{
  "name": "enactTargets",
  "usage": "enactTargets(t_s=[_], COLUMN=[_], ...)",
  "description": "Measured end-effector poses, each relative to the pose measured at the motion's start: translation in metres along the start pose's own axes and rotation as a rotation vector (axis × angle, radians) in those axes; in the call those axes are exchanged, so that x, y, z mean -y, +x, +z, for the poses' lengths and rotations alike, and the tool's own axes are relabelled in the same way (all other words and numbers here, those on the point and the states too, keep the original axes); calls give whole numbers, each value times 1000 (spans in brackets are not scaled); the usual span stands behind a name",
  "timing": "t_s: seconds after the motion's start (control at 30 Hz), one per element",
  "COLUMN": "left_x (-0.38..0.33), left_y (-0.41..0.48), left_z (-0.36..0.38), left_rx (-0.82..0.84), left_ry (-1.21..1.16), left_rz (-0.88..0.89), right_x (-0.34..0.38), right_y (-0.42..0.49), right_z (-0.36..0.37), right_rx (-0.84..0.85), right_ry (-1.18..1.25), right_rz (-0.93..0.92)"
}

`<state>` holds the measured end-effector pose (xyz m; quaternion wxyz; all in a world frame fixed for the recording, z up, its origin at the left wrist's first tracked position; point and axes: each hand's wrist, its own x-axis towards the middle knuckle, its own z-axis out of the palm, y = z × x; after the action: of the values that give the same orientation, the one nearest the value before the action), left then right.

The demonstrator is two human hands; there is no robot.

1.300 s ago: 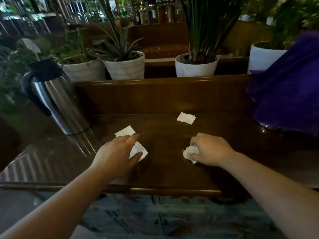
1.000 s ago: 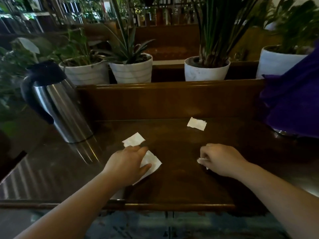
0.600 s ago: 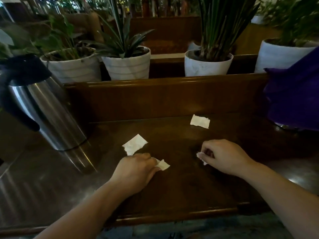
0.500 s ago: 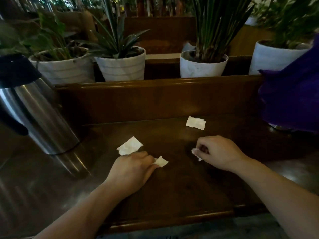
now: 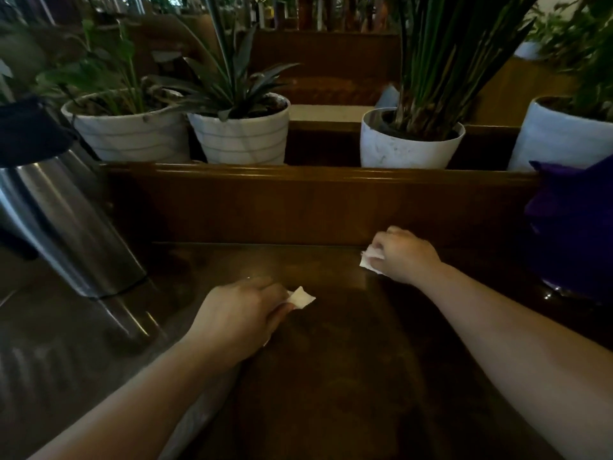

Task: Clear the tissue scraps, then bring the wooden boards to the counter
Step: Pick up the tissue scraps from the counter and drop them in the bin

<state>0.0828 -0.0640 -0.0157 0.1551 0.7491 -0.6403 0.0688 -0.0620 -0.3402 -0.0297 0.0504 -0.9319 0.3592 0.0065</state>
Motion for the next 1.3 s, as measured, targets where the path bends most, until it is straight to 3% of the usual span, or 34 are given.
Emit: enactTargets(t_s=[0.3, 0.6, 0.7, 1.0, 1.3], left_x=[37, 72, 73, 53, -56], left_y=[9, -5, -11, -9, 23], left_z=[-3, 27, 28, 24, 30], left_rx=[-29, 255, 264, 163, 98], left_ry=[93, 219, 261, 123, -136], left_rz=[-143, -261, -261, -74, 239], right_x=[8, 66, 80, 86, 25], right_y=[-5, -33, -46, -93, -190], right_z=[5, -11, -15, -7, -7], right_rx=[14, -21, -22, -98, -144], right_ry=[53, 88, 93, 121, 180], right_rz=[-86, -302, -325, -248, -20])
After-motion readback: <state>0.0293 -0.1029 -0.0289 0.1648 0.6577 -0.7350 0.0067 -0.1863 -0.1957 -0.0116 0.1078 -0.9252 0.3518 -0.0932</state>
